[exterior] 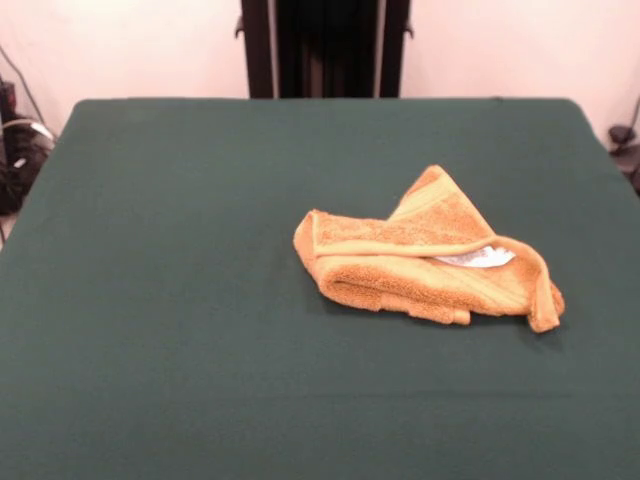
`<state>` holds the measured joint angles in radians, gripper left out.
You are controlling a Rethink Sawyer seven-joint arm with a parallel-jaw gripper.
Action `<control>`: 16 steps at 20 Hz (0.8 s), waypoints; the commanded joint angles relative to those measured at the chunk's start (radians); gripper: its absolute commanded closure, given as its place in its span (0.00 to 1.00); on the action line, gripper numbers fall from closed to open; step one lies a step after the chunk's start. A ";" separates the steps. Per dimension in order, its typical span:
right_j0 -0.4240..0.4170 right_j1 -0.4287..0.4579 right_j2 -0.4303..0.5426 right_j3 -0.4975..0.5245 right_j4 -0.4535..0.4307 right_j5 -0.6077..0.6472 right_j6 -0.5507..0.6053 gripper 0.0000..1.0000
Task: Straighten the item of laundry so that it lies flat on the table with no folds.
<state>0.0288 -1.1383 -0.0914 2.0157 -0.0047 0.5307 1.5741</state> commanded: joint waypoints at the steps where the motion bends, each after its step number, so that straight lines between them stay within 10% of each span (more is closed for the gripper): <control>1: -0.012 0.086 0.027 -0.058 0.038 -0.013 0.215 0.00; 16: -0.120 0.278 0.114 -0.235 0.041 -0.082 0.137 0.00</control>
<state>-0.0673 -1.0290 -0.0909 1.8476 0.0054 0.5102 1.5741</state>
